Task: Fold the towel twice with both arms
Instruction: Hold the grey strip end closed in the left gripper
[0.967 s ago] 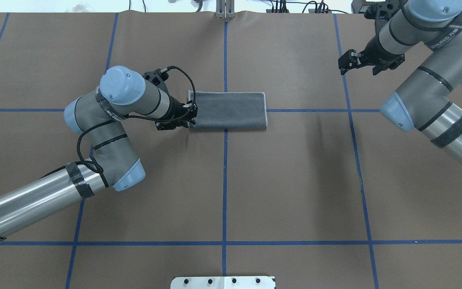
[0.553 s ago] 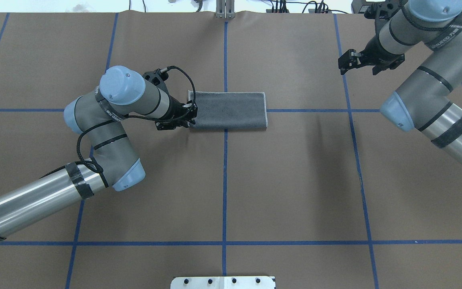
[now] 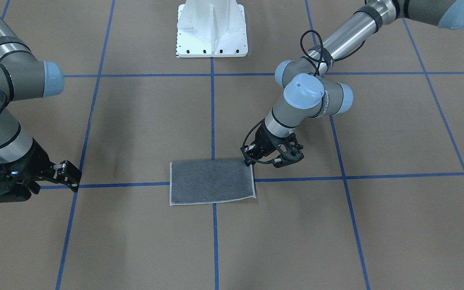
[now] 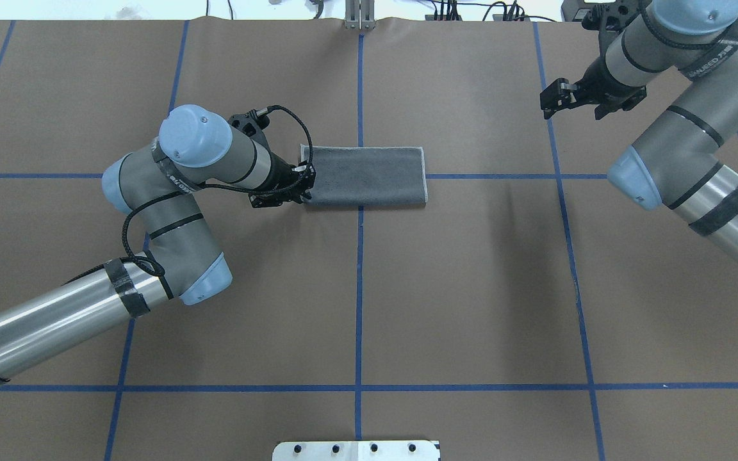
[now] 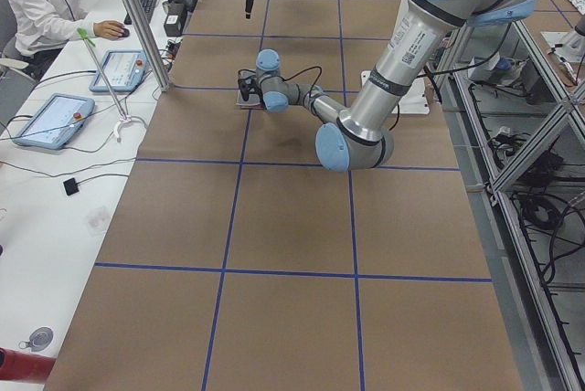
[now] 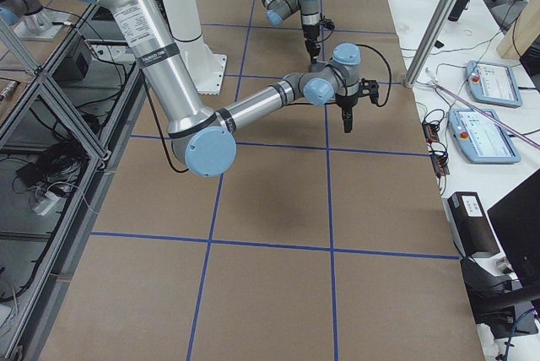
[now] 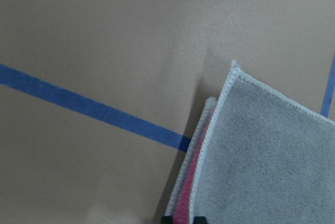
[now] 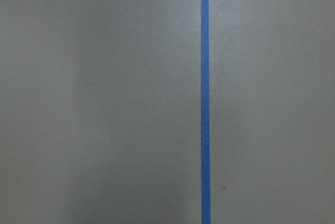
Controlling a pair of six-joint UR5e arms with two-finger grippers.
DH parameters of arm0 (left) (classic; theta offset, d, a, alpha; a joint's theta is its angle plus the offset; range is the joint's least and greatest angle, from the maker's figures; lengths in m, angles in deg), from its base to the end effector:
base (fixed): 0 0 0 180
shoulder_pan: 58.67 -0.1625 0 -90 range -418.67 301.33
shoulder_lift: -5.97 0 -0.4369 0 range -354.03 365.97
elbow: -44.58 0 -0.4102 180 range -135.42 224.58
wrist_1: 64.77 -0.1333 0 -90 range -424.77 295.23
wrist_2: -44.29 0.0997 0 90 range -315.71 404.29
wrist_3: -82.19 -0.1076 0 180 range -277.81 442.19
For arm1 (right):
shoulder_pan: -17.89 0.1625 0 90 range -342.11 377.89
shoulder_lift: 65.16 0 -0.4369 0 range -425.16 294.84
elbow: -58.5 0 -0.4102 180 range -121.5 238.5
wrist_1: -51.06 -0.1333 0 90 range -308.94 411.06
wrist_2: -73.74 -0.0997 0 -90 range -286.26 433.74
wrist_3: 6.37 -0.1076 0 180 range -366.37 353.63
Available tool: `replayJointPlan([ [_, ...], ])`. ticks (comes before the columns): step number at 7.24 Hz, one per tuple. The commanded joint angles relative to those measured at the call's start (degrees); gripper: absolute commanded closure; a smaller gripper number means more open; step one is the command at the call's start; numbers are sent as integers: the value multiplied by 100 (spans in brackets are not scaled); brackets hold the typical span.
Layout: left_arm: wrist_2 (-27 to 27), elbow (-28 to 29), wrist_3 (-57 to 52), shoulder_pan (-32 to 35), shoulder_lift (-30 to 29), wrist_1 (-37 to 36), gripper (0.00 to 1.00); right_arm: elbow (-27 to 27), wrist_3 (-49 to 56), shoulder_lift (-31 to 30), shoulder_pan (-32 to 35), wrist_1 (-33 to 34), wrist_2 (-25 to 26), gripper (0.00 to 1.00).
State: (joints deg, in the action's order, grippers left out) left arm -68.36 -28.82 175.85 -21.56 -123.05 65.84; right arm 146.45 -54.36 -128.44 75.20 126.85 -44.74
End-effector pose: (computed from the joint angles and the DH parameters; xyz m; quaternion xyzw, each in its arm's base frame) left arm 0.5730 -0.5487 0.3017 -0.0128 0.5390 -0.1949 0.8193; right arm -0.3124 -0.6386 0.3926 0.0957 -0.3856 0.0405 0.9168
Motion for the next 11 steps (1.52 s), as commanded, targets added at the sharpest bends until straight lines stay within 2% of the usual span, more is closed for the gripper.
replayJointPlan([
  [1, -3, -7, 4, -2, 0, 0, 80, 3, 0, 0, 0, -3, 0, 0],
  [2, -3, -7, 4, -3, 0, 0, 88, 3, -9, 0, 0, -3, 0, 0],
  [5, -3, -16, -5, 6, -9, 9, 100, 38, -9, 0, 0, 6, 9, 0],
  [11, -21, -543, -292, 59, 509, 9, 100, 38, 0, -53, 0, -3, 0, 0],
])
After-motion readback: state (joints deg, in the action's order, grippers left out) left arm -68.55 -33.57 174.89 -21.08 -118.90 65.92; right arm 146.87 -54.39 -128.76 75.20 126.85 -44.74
